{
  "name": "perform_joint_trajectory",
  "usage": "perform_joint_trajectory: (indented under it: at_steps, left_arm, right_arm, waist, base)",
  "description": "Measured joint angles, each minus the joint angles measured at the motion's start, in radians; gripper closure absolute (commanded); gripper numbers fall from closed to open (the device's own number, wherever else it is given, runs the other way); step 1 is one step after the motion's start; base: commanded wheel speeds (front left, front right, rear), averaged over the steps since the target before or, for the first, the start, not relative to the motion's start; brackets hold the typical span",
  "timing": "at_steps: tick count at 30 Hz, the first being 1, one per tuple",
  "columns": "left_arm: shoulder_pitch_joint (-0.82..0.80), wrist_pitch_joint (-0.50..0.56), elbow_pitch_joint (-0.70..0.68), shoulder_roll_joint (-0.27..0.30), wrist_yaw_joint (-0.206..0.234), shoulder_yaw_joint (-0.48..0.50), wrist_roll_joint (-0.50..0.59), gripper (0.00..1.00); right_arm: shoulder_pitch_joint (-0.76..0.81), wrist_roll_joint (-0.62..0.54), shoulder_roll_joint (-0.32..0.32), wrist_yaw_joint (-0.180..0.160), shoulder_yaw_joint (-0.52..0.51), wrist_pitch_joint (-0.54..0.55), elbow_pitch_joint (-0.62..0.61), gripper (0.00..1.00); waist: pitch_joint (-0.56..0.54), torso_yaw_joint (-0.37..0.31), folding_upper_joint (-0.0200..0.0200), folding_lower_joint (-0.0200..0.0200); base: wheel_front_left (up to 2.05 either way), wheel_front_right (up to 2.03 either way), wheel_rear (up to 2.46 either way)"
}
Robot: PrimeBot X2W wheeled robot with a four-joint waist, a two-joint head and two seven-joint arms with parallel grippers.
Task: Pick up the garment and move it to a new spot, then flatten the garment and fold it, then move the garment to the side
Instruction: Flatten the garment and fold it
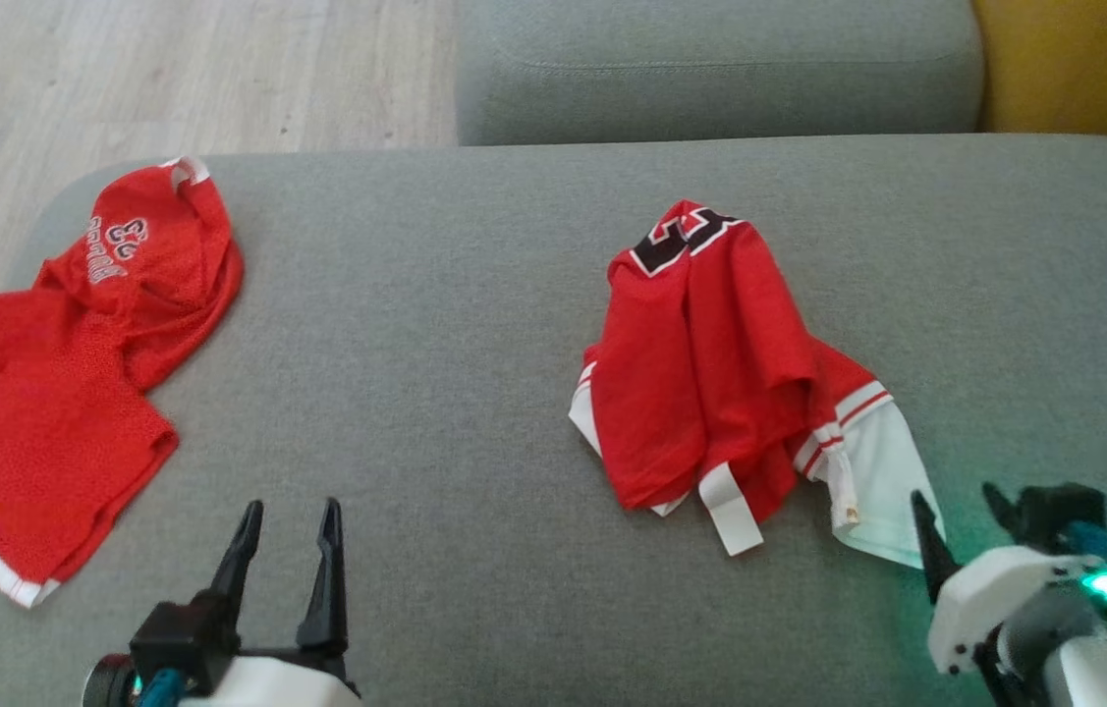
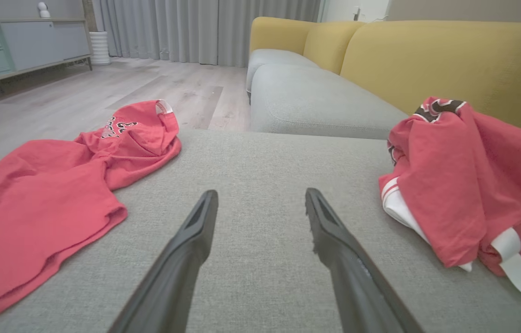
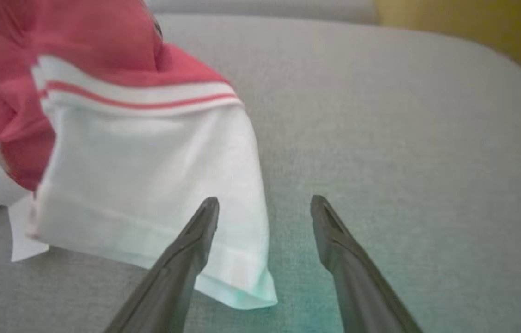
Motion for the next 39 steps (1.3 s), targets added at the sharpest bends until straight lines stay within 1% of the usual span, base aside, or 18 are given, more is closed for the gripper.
perform_joint_trajectory:
  at_steps: [5,7,12,13,14,16,18,22,24,26,28,31,33,34,36,39]
  left_arm:
    - [-0.009,0.000,0.000,-0.001,0.009,-0.007,-0.007,0.00]
    - [-0.013,0.000,0.000,-0.001,0.009,-0.007,-0.007,0.00]
    - [-0.027,0.000,0.001,-0.001,0.009,-0.012,-0.023,0.00]
    - [-0.027,0.000,0.001,-0.001,0.010,-0.014,-0.023,0.00]
    - [-0.027,0.000,0.001,-0.001,0.010,-0.015,-0.023,0.00]
    - [-0.027,0.000,0.001,-0.001,0.011,-0.014,-0.023,0.00]
    - [-0.027,0.000,0.001,-0.001,0.017,-0.016,-0.024,0.00]
    - [-0.027,0.000,0.001,-0.001,0.018,-0.015,-0.039,0.00]
    - [-0.027,0.000,0.000,-0.001,0.019,-0.017,-0.045,0.00]
    - [-0.027,0.000,0.000,-0.001,0.027,-0.023,-0.056,0.00]
    - [-0.027,0.000,0.000,-0.001,0.028,-0.029,-0.068,0.00]
    - [-0.027,0.000,0.000,-0.001,0.037,-0.041,-0.082,0.00]
    - [-0.027,0.000,-0.001,-0.001,0.041,-0.059,-0.094,0.00]
    - [-0.027,0.000,-0.004,-0.001,0.047,-0.073,-0.107,0.00]
    - [-0.028,0.000,-0.005,0.000,0.058,-0.092,-0.122,0.00]
    - [-0.034,0.000,-0.008,0.000,0.072,-0.118,-0.144,0.00]
  right_arm:
    - [-0.048,0.073,-0.012,0.000,0.067,0.114,0.110,0.00]
    - [-0.059,0.088,-0.015,0.000,0.073,0.132,0.130,0.00]
    - [-0.112,0.110,-0.055,0.000,0.078,0.188,0.178,0.00]
    - [-0.118,0.112,-0.060,0.000,0.079,0.196,0.183,0.02]
    - [-0.120,0.121,-0.064,0.000,0.082,0.198,0.185,1.00]
    - [-0.120,0.161,-0.070,0.000,0.102,0.205,0.183,1.00]
    - [-0.118,0.240,-0.067,0.000,0.116,0.205,0.156,1.00]
    - [-0.132,0.329,-0.081,0.000,0.159,0.209,0.020,1.00]
    - [-0.160,0.366,-0.110,0.000,0.178,0.233,-0.067,1.00]
    - [-0.205,0.416,-0.137,0.000,0.201,0.269,-0.169,1.00]
    - [-0.263,0.477,-0.142,0.000,0.225,0.324,-0.272,1.00]
    - [-0.356,0.565,-0.142,0.000,0.267,0.437,-0.396,1.00]
    - [-0.418,0.618,-0.135,0.000,0.282,0.519,-0.445,1.00]
    - [-0.484,0.652,-0.116,0.000,0.291,0.595,-0.468,1.00]
    - [-0.551,0.664,-0.074,0.000,0.290,0.653,-0.469,1.00]
    - [-0.648,0.647,-0.006,0.000,0.290,0.701,-0.436,1.00]
  waist:
    - [0.014,0.022,0.0000,0.0000]
    - [0.017,0.026,0.0000,0.0000]
    - [0.028,0.043,0.0000,0.0000]
    - [0.028,0.045,0.0000,0.0000]
    - [0.027,0.047,0.0000,0.0000]
    - [0.024,0.049,0.0000,0.0000]
    - [0.020,0.050,0.0000,0.0000]
    - [0.011,0.043,0.0000,0.0000]
    - [0.005,0.042,0.0000,0.0000]
    - [-0.003,0.042,0.0000,0.0000]
    - [-0.014,0.043,0.0000,0.0000]
    - [-0.027,0.051,0.0000,0.0000]
    - [-0.032,0.061,0.0000,0.0000]
    - [-0.036,0.074,0.0000,0.0000]
    - [-0.040,0.090,0.0000,0.0000]
    - [-0.046,0.115,0.0000,0.0000]
  base:
    - [0.00,0.00,0.00]
    - [0.00,0.00,0.00]
    - [0.00,0.00,0.00]
    - [0.00,0.00,0.00]
    - [0.00,0.00,0.00]
    - [0.00,0.00,0.00]
    - [0.00,0.00,0.00]
    - [0.00,0.00,0.00]
    - [0.00,0.00,0.00]
    - [0.00,0.00,0.00]
    - [0.00,0.00,0.00]
    - [0.00,0.00,0.00]
    - [0.00,0.00,0.00]
    - [0.00,0.00,0.00]
    - [0.00,0.00,0.00]
    - [0.00,0.00,0.00]
